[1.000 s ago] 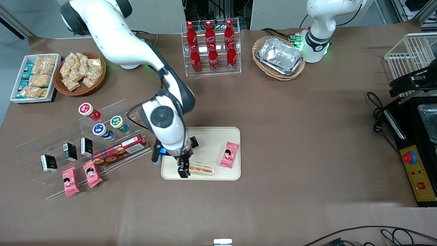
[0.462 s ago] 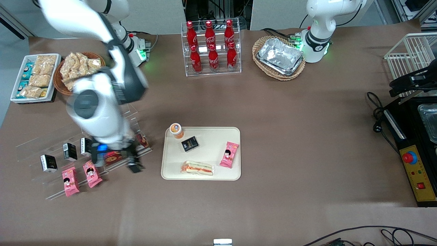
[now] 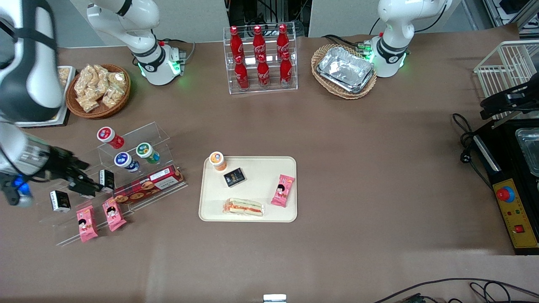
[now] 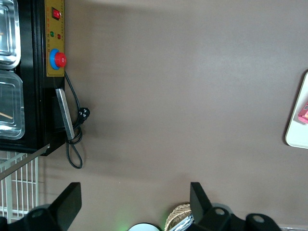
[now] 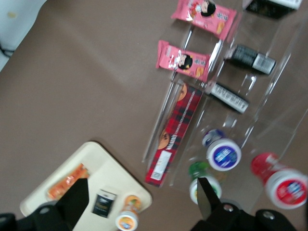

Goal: Place sandwich on tray

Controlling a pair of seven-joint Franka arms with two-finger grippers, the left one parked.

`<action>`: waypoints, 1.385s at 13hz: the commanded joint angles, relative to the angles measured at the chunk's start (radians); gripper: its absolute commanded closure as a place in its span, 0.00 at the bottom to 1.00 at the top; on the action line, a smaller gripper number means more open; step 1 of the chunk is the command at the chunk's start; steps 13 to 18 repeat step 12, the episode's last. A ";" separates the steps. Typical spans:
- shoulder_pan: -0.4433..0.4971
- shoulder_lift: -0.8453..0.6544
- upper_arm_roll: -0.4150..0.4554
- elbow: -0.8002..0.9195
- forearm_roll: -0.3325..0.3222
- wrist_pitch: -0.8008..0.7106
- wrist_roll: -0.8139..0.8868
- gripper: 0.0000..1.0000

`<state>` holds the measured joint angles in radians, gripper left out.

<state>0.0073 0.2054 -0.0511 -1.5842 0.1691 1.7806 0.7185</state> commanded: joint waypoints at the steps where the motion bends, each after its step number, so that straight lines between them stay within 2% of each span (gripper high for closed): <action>1: -0.013 -0.061 0.010 -0.034 -0.053 -0.026 -0.291 0.00; 2: -0.013 -0.075 0.010 -0.034 -0.097 -0.023 -0.427 0.00; 4: -0.023 -0.104 0.008 -0.043 -0.105 -0.032 -0.551 0.00; 7: -0.030 -0.112 0.007 -0.037 -0.106 -0.044 -0.557 0.00; 9: -0.046 -0.115 0.008 -0.037 -0.138 -0.071 -0.591 0.00; 18: -0.065 -0.118 0.008 -0.042 -0.137 -0.076 -0.605 0.00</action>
